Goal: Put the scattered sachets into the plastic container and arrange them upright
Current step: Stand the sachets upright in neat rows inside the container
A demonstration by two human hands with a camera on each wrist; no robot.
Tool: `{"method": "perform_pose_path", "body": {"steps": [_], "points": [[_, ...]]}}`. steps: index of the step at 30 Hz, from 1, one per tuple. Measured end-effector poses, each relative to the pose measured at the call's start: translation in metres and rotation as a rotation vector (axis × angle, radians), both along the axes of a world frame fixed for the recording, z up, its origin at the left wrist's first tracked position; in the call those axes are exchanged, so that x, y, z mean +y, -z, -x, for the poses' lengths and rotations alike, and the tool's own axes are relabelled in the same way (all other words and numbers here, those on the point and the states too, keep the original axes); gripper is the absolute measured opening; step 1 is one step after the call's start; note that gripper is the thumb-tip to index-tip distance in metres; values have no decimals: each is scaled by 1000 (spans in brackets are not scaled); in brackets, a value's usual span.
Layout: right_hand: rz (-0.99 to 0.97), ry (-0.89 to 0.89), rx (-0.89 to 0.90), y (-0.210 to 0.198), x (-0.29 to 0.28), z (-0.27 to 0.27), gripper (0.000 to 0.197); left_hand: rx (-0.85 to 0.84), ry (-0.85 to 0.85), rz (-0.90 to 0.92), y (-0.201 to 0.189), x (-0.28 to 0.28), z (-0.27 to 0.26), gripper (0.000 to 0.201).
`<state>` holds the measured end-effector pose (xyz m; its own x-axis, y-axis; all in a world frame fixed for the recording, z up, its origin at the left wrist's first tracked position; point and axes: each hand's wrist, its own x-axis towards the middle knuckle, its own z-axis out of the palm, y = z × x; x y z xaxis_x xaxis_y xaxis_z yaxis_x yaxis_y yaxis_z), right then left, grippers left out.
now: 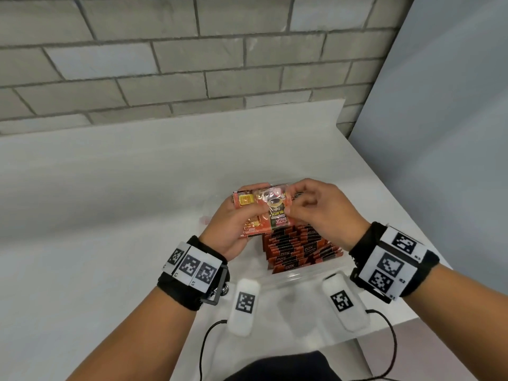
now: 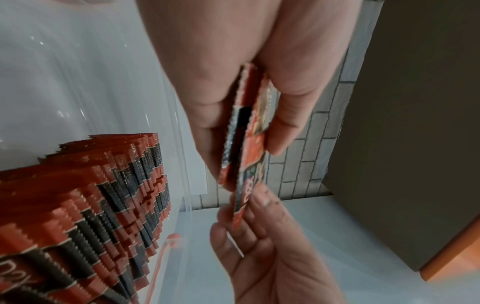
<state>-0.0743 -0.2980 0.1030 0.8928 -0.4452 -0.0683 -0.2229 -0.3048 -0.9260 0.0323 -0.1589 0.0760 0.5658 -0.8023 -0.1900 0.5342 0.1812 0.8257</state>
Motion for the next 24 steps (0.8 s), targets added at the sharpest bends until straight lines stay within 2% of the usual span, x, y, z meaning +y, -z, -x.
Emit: {"method": "perform_pose_path", "body": {"steps": [2, 4, 8, 11, 14, 16, 18, 19, 24], "points": [[95, -30, -32, -4, -3, -3, 24, -24, 61, -21, 0, 1, 2, 32], [100, -75, -44, -6, -4, -7, 27, -44, 63, -34, 1, 1, 2, 29], [-303, -20, 14, -2, -3, -2, 22, -66, -22, -3, 3, 2, 2, 37], [-351, -21, -4, 0, -10, 5, 15, -45, -24, -17, 4, 5, 2, 40], [-159, -52, 11, -1, -24, 11, 26, 71, -110, -40, 4, 7, -4, 27], [119, -208, 111, -3, -30, 17, 36, 101, -149, -73, 6, 8, -8, 16], [397, -369, 204, -4, -29, 23, 40, 100, -157, -114, 9, 10, -9, 14], [476, -434, 231, -5, -26, 25, 41, 97, -155, -126, 9, 10, -9, 14], [531, -635, 312, -2, -15, 23, 44, 98, -127, -142, 10, 9, -9, 13]]}}
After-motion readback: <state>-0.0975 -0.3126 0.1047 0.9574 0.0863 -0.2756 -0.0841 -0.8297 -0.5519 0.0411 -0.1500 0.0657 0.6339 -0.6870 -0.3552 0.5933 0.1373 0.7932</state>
